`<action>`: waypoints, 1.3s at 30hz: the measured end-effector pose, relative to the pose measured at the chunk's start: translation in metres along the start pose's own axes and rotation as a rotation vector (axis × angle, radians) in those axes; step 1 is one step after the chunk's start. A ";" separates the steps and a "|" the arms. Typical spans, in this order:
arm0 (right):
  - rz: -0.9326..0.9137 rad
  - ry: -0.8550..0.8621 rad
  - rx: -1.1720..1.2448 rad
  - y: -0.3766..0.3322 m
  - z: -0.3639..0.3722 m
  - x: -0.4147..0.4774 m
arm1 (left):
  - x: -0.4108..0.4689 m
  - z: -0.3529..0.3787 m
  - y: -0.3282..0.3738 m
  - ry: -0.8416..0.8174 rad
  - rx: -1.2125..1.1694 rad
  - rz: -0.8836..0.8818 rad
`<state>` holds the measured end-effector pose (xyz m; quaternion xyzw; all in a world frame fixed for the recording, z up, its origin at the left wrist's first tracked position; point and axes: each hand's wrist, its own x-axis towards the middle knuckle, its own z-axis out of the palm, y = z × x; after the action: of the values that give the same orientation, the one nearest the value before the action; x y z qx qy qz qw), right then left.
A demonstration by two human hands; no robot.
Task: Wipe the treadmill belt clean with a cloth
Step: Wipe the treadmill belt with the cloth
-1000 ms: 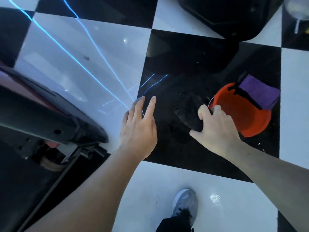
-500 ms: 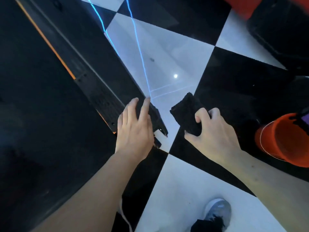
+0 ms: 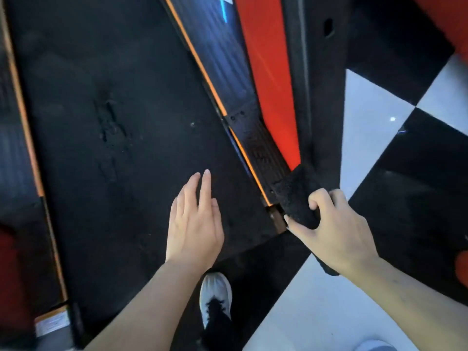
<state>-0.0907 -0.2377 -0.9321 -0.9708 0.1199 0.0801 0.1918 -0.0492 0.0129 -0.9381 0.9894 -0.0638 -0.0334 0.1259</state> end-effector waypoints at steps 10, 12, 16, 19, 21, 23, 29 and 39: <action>-0.008 -0.063 -0.018 -0.083 0.043 0.016 | -0.036 -0.020 -0.133 -0.076 0.064 -0.202; -0.015 -0.078 -0.009 -0.091 0.051 0.020 | -0.045 -0.019 -0.149 -0.083 0.070 -0.248; -0.054 -0.120 -0.027 -0.099 0.068 0.029 | -0.062 -0.013 -0.164 -0.111 0.102 -0.298; -0.082 -0.147 -0.031 -0.100 0.082 0.034 | -0.071 -0.008 -0.174 -0.111 0.112 -0.327; -0.124 -0.156 -0.050 -0.099 0.093 0.036 | -0.077 -0.005 -0.180 -0.101 0.119 -0.349; -0.152 -0.169 -0.059 -0.096 0.103 0.038 | -0.085 -0.003 -0.184 -0.103 0.122 -0.372; -0.150 -0.190 -0.051 -0.090 0.120 0.038 | -0.113 0.000 -0.187 -0.120 0.088 -0.466; -0.066 -0.137 -0.001 -0.097 0.160 0.048 | -0.138 0.054 -0.201 -0.063 -0.092 -0.702</action>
<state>-0.0372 -0.0978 -1.0538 -0.9665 0.0745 0.1401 0.2017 -0.1664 0.2110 -1.0346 0.9429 0.2777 -0.1079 0.1491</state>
